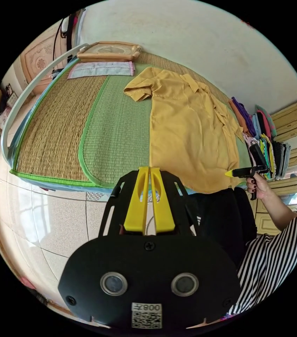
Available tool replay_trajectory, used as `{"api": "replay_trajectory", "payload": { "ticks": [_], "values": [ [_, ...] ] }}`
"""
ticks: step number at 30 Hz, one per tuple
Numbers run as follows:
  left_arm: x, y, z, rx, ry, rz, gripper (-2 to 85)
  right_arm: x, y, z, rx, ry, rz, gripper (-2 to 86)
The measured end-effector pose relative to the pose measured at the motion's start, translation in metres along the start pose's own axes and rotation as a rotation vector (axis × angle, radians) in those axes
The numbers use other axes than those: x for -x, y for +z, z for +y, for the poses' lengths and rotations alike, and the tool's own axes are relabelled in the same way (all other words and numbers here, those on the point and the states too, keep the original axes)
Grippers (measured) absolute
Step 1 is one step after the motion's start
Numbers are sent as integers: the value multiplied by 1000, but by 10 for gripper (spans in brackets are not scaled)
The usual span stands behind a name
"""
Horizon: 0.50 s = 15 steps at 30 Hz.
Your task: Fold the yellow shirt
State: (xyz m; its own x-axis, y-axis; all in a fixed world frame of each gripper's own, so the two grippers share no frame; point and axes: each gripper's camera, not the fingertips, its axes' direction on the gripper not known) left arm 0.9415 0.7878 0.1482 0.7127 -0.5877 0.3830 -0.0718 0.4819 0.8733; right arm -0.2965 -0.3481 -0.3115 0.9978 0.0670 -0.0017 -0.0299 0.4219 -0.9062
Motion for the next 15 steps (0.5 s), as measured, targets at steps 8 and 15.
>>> {"api": "replay_trajectory", "payload": {
  "ticks": [8,15],
  "values": [
    [-22,24,-16,19,-21,71,28,3,-14,19,-32,-7,0,7],
    [-69,59,-56,44,54,198,45,28,-73,72,-122,-60,94,30]
  ]
}}
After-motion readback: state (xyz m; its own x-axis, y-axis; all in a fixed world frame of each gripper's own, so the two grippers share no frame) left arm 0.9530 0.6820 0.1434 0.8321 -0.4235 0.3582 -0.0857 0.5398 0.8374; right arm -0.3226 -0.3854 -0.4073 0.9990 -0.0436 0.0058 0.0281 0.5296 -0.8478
